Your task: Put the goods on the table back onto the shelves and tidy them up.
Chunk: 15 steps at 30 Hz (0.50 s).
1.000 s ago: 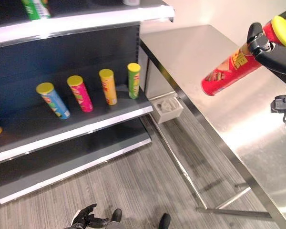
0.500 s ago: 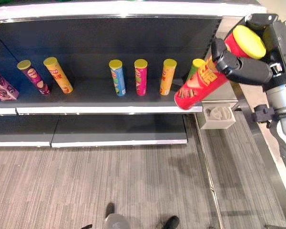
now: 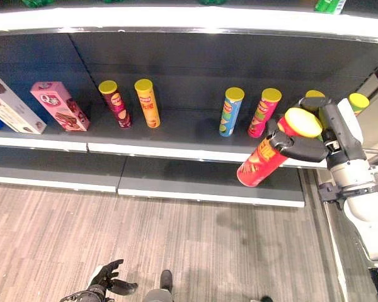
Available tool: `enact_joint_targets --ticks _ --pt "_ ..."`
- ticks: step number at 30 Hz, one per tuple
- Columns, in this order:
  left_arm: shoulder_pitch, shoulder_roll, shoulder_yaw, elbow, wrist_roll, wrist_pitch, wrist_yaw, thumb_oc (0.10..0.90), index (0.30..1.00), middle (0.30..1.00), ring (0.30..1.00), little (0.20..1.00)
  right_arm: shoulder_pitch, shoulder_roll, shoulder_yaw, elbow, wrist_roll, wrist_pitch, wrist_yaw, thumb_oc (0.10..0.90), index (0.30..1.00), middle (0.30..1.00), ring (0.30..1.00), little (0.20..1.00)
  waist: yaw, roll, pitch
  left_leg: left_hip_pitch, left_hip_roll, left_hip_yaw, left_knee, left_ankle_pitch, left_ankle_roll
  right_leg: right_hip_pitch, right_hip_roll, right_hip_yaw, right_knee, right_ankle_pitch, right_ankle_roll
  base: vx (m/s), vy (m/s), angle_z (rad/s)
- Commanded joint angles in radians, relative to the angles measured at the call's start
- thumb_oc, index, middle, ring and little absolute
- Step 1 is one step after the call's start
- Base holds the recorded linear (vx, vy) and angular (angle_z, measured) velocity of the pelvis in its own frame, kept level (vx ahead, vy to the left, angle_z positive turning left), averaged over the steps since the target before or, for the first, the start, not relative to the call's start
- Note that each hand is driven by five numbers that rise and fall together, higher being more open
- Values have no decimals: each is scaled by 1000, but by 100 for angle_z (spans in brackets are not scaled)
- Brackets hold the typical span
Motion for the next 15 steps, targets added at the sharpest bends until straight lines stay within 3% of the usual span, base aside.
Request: enact_joint_targets --ticks 1,2,3,5,8,11,12,15 --pt "47 34 2 -6 14 -18 7 800 900 900 900 900 -172 -73 -57 -108 -19 -81 -40 400 300 300 300 300 22 -23 -31 29 -55 -10 -72 -30 5 22 126 -37 -9 -94 10 -57 81 -2" --pt "44 31 -12 -15 17 -14 7 800 900 900 900 900 -200 -84 -19 -95 -26 -81 -47 400 300 300 300 300 23 -34 -15 24 -75 -11 -72 -29 3 22 195 -4 -69 -108 -7 -61 40 -1" --pt "43 31 -11 -15 17 -14 7 800 900 900 900 900 -203 -85 -17 -93 -26 -81 -48 400 300 300 300 300 21 -34 -15 22 -75 -11 -72 -25 3 21 195 -4 -74 -102 -8 0 0 0" --pt "49 17 -7 -23 5 -18 5 800 900 900 900 900 -221 -77 19 -94 -49 -76 -42 400 300 300 300 300 22 -44 -16 16 -92 -29 -72 -26 3 48 224 62 -146 -86 -9 53 -26 -6" --pt "60 -12 1 -29 -23 -19 12 800 900 900 900 900 -243 -57 71 -81 -68 -72 -49 400 300 300 300 300 35 -46 -15 13 -95 -42 -39 -37 4 81 234 87 -192 -68 -16 69 -51 4" --pt "60 -28 -16 -71 -44 -17 20 800 900 900 900 900 -255 -47 102 -71 -102 -69 -54 400 300 300 300 300 45 -39 21 -73 -103 -84 126 -74 -9 107 221 67 -207 -76 -30 0 -49 29" --pt "60 -29 -16 -71 -45 -17 20 800 900 900 900 900 -257 -47 104 -70 -103 -69 -55 400 300 300 300 300 43 -38 21 -77 -103 -87 132 -77 -10 107 221 65 -208 -76 -30 -6 6 87" --pt "58 -42 -24 -60 -56 -17 33 800 900 900 900 900 -294 -51 145 -45 -164 -46 -77 400 300 300 300 300 56 -36 29 -133 -52 -104 140 -36 -34 130 200 53 -219 -90 -23 51 103 44"
